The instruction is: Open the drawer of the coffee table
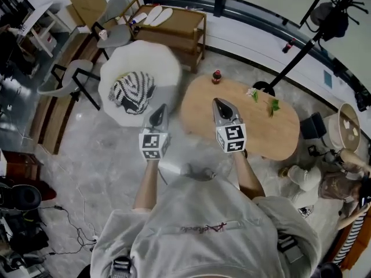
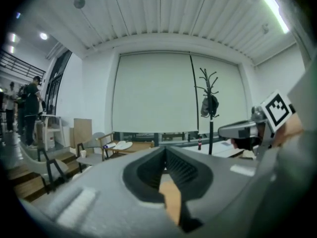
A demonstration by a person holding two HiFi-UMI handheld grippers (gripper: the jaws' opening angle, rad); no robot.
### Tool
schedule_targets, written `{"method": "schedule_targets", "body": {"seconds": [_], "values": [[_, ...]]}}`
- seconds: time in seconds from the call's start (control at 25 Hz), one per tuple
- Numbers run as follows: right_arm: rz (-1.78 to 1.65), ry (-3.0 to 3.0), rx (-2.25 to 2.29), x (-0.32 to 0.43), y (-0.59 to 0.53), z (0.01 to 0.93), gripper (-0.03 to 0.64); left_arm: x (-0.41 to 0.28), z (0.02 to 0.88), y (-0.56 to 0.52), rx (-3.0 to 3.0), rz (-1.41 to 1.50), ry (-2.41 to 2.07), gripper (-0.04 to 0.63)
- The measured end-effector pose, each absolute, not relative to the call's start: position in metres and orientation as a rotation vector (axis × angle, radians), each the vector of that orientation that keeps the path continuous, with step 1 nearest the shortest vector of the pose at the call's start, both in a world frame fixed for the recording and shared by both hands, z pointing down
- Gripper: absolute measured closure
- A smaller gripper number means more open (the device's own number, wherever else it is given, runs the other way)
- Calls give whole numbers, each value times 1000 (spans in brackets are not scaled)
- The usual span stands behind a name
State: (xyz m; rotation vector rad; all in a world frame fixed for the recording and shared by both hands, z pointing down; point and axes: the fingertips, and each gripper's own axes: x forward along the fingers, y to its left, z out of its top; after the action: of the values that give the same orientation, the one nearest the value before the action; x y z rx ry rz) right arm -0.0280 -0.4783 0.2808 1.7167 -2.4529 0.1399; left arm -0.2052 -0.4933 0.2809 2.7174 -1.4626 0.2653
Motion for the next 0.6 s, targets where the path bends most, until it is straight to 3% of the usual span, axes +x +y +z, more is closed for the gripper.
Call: {"method": "schedule_targets", "body": {"seconds": [0.6], "values": [[215,-2110,2092,18,-422,301,612,-155,307,-497,2892,292,-997,592]]}}
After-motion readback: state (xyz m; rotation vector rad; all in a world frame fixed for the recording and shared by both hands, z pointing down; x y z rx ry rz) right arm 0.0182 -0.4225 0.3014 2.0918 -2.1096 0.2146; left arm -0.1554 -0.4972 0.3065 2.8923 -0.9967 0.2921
